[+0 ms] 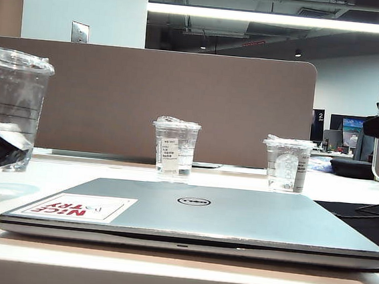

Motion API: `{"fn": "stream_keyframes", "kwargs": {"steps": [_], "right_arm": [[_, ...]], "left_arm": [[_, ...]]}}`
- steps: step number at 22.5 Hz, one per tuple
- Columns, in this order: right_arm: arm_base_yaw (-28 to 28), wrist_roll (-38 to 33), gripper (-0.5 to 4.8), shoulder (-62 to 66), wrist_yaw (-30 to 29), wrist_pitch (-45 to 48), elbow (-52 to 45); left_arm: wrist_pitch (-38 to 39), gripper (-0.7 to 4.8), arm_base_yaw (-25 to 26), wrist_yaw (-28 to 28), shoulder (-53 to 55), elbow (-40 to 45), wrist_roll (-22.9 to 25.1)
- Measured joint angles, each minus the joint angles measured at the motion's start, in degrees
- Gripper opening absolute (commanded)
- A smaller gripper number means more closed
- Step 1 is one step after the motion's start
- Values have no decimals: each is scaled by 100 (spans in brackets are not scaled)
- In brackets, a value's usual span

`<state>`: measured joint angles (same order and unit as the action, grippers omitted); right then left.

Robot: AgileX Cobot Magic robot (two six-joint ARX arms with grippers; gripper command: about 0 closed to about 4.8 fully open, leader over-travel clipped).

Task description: Pick up the coffee cup on the left and place it on the left side of the laptop.

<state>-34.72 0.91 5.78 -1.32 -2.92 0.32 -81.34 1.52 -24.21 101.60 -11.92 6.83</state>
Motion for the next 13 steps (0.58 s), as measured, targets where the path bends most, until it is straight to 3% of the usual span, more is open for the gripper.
{"fn": "stream_keyframes", "kwargs": {"steps": [7, 13], "right_arm": [[-136, 0, -4, 0, 2, 0, 0], [-442, 0, -4, 0, 0, 0, 0]], "left_arm": [[-4, 273, 4, 365, -4, 83, 0], [-7, 273, -2, 330, 55, 70, -173]]}}
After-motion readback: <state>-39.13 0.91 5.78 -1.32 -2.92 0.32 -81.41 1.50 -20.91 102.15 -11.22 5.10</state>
